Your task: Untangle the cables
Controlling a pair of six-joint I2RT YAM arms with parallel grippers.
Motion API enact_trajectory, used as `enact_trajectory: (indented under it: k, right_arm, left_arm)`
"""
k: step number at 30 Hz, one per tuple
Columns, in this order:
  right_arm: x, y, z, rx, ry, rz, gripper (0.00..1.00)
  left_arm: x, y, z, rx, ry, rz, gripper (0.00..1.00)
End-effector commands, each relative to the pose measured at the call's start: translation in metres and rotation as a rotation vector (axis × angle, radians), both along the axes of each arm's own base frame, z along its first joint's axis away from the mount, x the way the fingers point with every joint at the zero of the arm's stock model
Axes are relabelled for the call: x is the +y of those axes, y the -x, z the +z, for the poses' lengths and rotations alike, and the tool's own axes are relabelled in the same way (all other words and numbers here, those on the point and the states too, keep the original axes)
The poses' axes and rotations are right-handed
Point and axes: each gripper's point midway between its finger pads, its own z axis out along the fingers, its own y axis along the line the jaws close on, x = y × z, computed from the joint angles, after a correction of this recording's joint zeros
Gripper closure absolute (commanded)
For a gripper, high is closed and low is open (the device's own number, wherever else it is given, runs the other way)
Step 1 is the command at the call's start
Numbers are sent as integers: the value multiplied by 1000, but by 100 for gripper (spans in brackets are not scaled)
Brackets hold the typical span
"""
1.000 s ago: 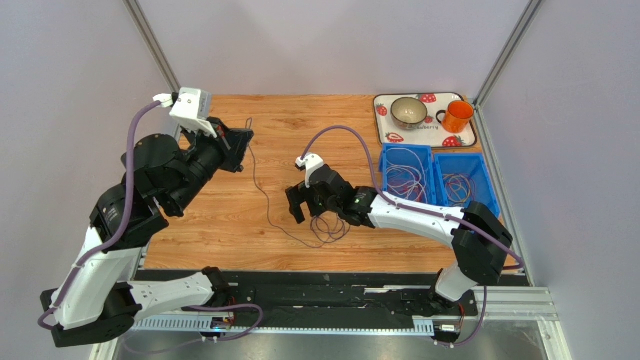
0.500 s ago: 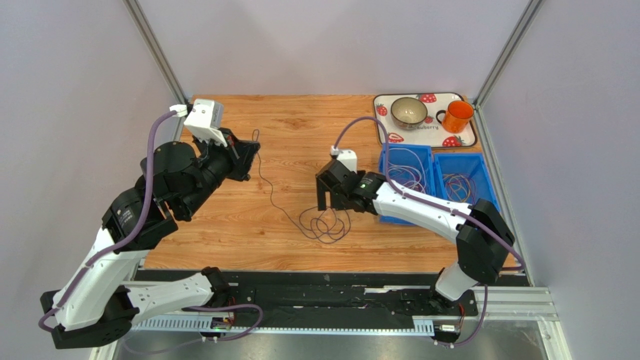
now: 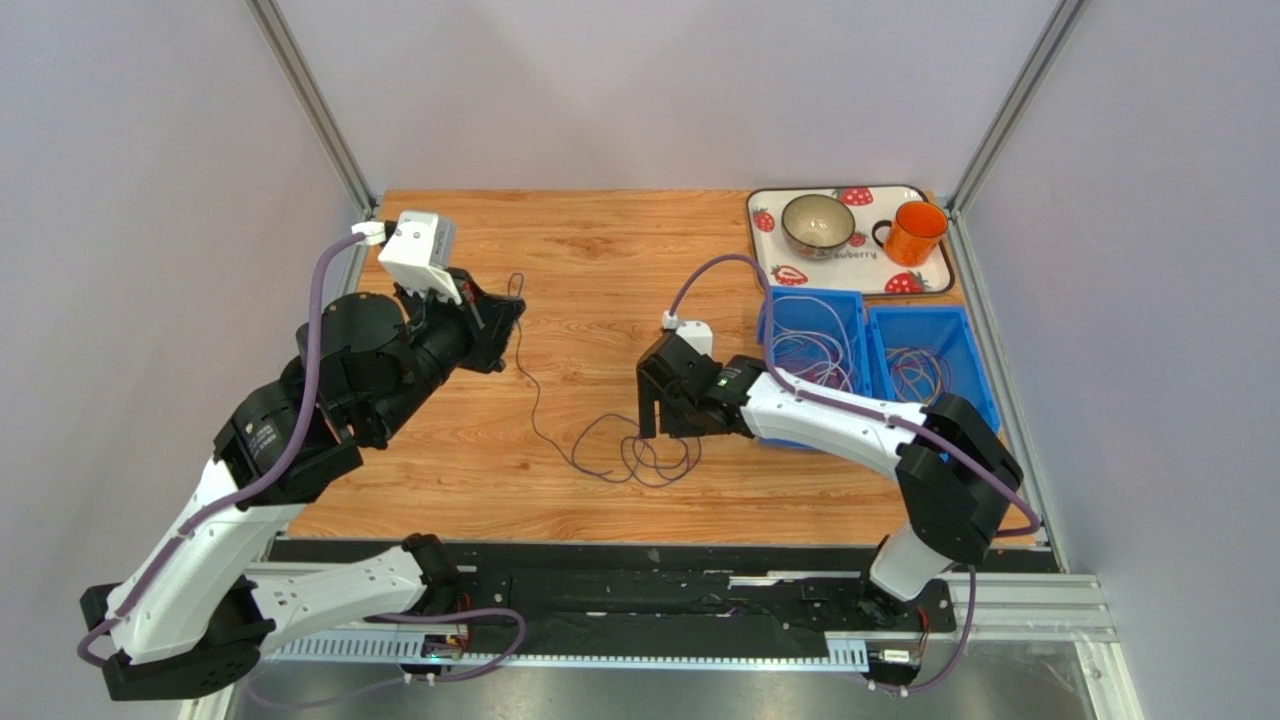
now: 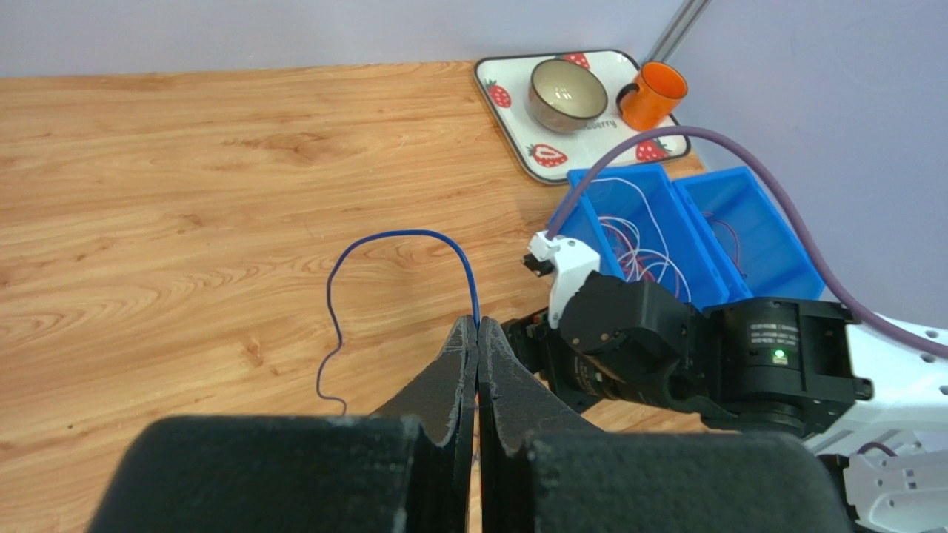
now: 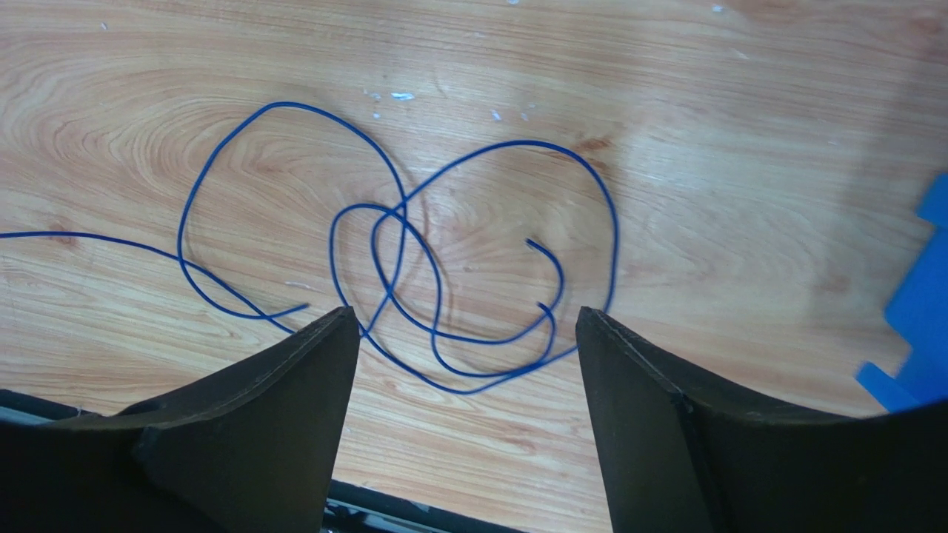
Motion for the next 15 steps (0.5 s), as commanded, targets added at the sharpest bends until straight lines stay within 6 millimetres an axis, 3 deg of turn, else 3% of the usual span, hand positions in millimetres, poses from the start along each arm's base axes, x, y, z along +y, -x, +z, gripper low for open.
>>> enact_trajectory:
  k: [1, 15]
  right_arm:
    - [38, -10, 10, -5, -116, 51, 27]
    - [54, -8, -20, 71, -105, 74, 41]
  left_arm:
    - [1, 0, 2, -4, 30, 7, 100]
    - [1, -1, -5, 1, 19, 9, 100]
